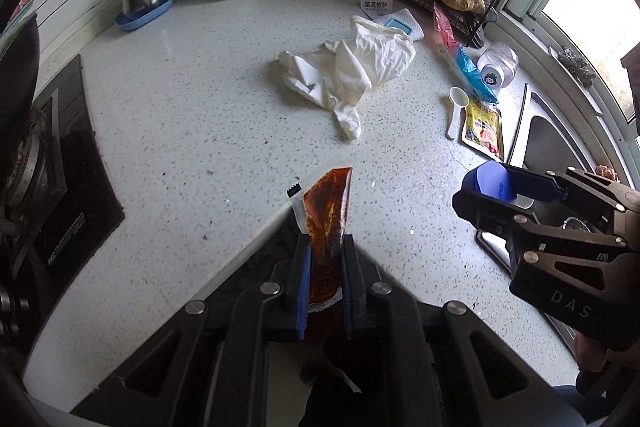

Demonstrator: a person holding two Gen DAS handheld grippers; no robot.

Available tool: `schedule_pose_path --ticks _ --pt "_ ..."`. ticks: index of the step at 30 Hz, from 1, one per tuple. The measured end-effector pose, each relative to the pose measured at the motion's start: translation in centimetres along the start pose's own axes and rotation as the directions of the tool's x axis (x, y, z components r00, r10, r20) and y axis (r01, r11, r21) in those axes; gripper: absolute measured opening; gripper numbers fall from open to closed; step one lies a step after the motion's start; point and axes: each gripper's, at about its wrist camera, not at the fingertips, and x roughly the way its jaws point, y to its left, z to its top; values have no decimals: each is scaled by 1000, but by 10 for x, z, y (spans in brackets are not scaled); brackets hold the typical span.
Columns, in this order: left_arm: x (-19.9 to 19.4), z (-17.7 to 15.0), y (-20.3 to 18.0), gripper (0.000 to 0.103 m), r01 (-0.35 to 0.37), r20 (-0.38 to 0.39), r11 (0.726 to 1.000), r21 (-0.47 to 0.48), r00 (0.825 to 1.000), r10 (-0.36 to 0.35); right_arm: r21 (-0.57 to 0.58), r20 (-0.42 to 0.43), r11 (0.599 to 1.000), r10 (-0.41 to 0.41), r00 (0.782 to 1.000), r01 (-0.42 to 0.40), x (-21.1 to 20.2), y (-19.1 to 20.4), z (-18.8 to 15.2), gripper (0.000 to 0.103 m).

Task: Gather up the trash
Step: 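Carry the blue lid and sauce packet down over the red bin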

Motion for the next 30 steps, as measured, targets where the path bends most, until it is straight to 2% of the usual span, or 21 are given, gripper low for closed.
schedule_pose_path --ticks 10,15,20,23,30 --pt "-41 -67 41 12 -51 3 996 -71 999 51 -83 -16 995 53 998 -55 -11 66 -28 43" --pt "-45 -104 58 12 -45 -12 992 -117 999 44 -108 -20 992 65 998 -66 -9 94 -53 43" --pt "-28 -143 67 12 -50 -49 992 -116 998 45 -108 -68 992 53 996 -60 13 110 -85 43" --pt "-11 -164 71 12 -27 -57 993 -116 998 21 -115 -84 992 45 995 -54 28 118 -106 43" --pt "50 -208 79 12 -37 -131 994 -98 991 24 -105 -148 994 19 989 -35 85 119 -148 43"
